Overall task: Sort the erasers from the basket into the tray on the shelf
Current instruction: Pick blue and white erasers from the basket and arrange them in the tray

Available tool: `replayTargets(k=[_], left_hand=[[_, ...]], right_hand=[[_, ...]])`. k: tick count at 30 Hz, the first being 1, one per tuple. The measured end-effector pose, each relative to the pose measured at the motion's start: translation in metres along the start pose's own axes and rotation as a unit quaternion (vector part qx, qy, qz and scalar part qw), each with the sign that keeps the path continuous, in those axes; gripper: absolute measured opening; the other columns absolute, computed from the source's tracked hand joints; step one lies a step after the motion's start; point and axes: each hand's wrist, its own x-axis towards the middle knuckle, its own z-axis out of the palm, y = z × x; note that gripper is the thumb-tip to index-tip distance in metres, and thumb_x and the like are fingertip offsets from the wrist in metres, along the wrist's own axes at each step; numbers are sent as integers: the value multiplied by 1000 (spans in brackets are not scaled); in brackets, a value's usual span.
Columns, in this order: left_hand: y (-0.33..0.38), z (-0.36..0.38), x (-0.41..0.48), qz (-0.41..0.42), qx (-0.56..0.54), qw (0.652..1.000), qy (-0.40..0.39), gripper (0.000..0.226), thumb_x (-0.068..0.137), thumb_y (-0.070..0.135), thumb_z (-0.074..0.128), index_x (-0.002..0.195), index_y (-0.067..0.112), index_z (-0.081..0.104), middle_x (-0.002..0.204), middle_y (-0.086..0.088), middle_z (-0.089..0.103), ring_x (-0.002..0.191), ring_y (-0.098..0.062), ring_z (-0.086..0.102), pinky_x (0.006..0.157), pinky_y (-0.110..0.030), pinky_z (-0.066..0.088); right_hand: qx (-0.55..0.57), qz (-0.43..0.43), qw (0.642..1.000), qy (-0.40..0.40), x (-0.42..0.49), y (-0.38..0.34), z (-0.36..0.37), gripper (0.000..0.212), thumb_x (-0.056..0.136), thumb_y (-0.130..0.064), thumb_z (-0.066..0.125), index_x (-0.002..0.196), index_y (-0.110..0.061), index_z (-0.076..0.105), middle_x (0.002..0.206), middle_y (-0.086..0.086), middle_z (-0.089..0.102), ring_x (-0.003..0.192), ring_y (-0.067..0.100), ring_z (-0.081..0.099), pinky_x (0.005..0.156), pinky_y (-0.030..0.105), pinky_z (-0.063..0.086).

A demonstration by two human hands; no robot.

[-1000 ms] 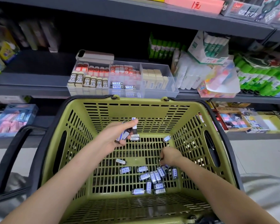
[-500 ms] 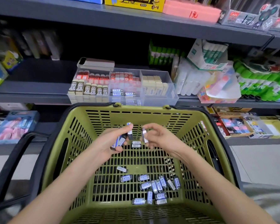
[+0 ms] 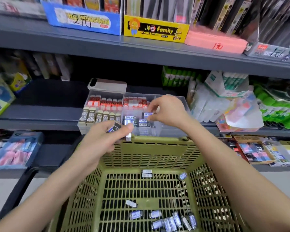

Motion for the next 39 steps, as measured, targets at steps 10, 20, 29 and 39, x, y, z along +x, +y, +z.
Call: replayTargets(k=[10, 20, 29, 39], left_hand=[[10, -23, 20, 0, -84, 996, 24, 40, 63, 54, 71, 72, 15, 66, 72, -8, 40, 68, -19, 35, 47, -15, 30], [-3, -20, 17, -3, -104, 994, 44, 59, 65, 53, 70, 83, -1, 59, 69, -6, 47, 44, -2, 42, 57, -22, 29], [-10, -15, 14, -45, -163, 983, 66, 57, 66, 51, 72, 93, 2, 61, 73, -11, 42, 54, -9, 41, 50, -19, 29], [-2, 16, 23, -59, -298, 952, 32, 55, 59, 45, 79, 96, 8, 64, 71, -2, 56, 60, -9, 50, 37, -16, 29]], right_hand=[[-131, -29, 977, -166, 33, -25, 8, 14, 79, -27, 67, 92, -24, 73, 96, -8, 69, 94, 20, 62, 72, 30, 46], [-81, -6, 975, -207, 32, -26, 11, 17, 85, -22, 57, 90, -26, 73, 99, -9, 71, 100, 16, 62, 95, 37, 46], [-7, 4, 992, -126, 21, -20, 21, 17, 81, -15, 63, 86, -25, 76, 90, -12, 72, 90, 10, 65, 82, 31, 53], [118, -30, 991, 53, -6, -21, 8, 22, 95, -30, 50, 91, -25, 70, 86, -5, 71, 81, 12, 61, 69, 27, 46]])
